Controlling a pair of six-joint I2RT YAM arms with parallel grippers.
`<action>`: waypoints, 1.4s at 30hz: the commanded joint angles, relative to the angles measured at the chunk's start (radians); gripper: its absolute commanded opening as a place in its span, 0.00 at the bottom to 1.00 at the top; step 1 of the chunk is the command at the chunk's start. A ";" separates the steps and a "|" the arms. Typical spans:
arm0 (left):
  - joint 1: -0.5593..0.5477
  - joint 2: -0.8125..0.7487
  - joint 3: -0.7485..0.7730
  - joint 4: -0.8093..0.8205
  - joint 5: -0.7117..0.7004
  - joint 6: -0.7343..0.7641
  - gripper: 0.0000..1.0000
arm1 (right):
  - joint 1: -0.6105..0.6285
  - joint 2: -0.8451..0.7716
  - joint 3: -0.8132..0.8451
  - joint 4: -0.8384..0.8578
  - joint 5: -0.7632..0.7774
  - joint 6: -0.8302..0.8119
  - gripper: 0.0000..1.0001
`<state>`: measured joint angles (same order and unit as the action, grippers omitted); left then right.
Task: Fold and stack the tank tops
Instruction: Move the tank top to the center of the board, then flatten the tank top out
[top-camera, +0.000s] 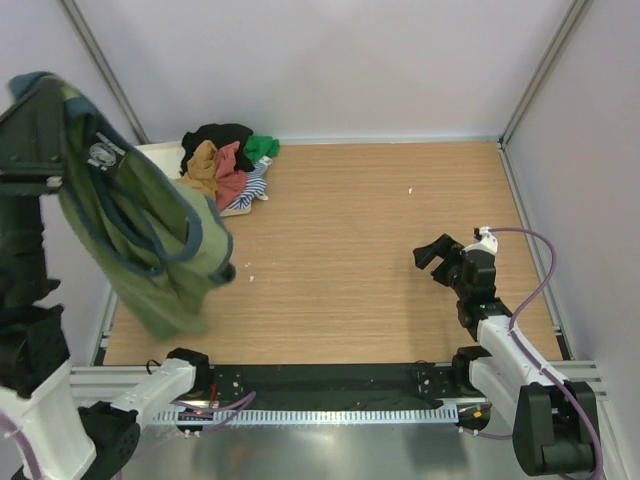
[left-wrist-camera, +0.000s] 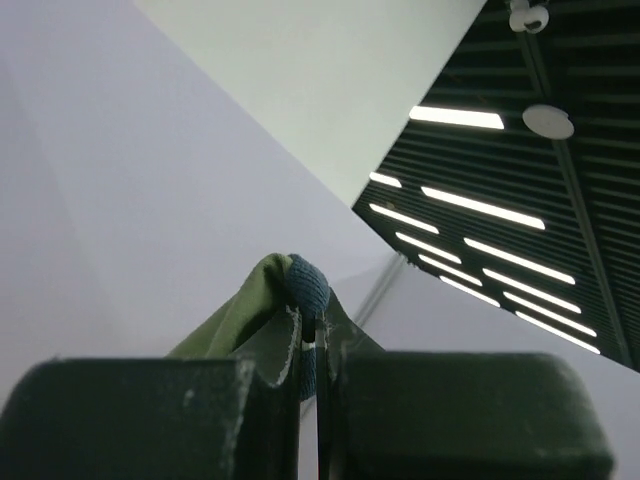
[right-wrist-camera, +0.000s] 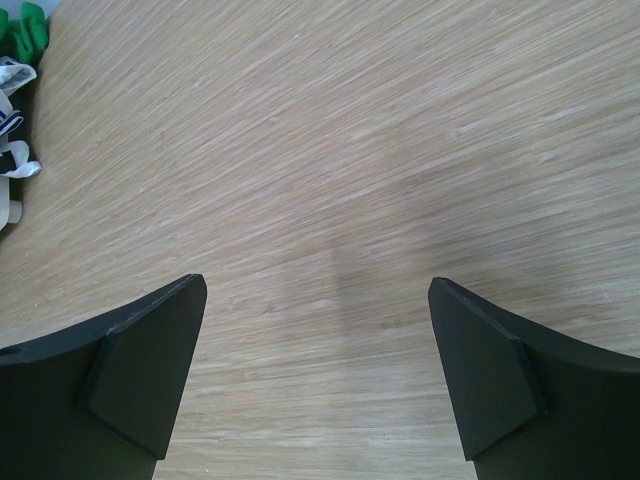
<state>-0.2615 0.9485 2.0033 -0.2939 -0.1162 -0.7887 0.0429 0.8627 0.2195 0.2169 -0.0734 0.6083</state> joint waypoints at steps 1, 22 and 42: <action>-0.007 0.176 -0.118 0.050 0.177 -0.102 0.00 | 0.002 -0.001 0.020 0.052 -0.002 -0.002 1.00; -0.697 0.762 -0.105 -0.189 -0.229 0.229 0.97 | 0.003 -0.090 0.006 0.024 0.005 -0.012 0.95; -0.418 -0.198 -1.334 -0.125 -0.421 0.124 0.97 | 0.359 0.632 0.624 -0.161 -0.196 -0.122 0.58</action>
<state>-0.6842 0.8459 0.6903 -0.4786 -0.4644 -0.6651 0.3882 1.3914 0.7540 0.1295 -0.2306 0.5289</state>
